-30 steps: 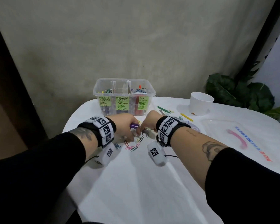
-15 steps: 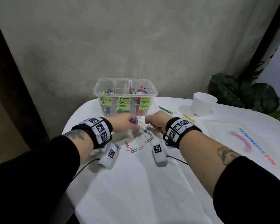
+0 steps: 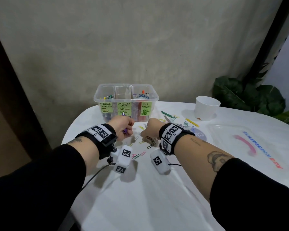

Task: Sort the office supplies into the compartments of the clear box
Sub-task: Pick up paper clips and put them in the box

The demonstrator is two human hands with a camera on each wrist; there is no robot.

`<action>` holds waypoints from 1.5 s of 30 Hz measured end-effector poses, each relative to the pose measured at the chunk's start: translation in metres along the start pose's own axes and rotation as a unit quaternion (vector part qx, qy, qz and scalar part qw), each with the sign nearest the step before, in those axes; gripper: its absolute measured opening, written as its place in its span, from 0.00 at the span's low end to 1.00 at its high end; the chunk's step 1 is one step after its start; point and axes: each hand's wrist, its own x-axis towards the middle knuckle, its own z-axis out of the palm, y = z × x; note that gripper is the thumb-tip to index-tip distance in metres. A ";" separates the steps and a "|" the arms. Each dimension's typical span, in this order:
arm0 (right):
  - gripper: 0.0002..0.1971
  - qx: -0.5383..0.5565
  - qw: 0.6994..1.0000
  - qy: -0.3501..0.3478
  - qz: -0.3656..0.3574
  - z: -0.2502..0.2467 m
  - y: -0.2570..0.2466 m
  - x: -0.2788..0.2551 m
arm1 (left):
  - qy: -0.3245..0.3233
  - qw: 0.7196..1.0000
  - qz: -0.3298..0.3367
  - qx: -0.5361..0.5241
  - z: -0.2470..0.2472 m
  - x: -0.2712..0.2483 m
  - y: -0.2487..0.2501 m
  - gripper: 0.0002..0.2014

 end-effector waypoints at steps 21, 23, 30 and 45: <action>0.07 0.408 0.908 -0.087 0.047 -0.042 0.017 -0.026 | -0.040 0.978 -0.055 -0.197 0.057 0.010 -0.028 0.21; 0.10 0.307 0.947 -0.085 0.036 -0.044 0.024 -0.026 | -0.062 0.976 -0.060 -0.199 0.059 0.009 -0.026 0.25; 0.09 0.186 0.976 -0.111 0.013 -0.037 0.028 -0.025 | -0.143 0.978 -0.084 -0.128 0.068 -0.006 -0.027 0.19; 0.14 0.304 0.953 -0.004 0.018 -0.046 0.032 -0.023 | -0.018 0.957 -0.086 -0.275 0.063 0.007 -0.029 0.21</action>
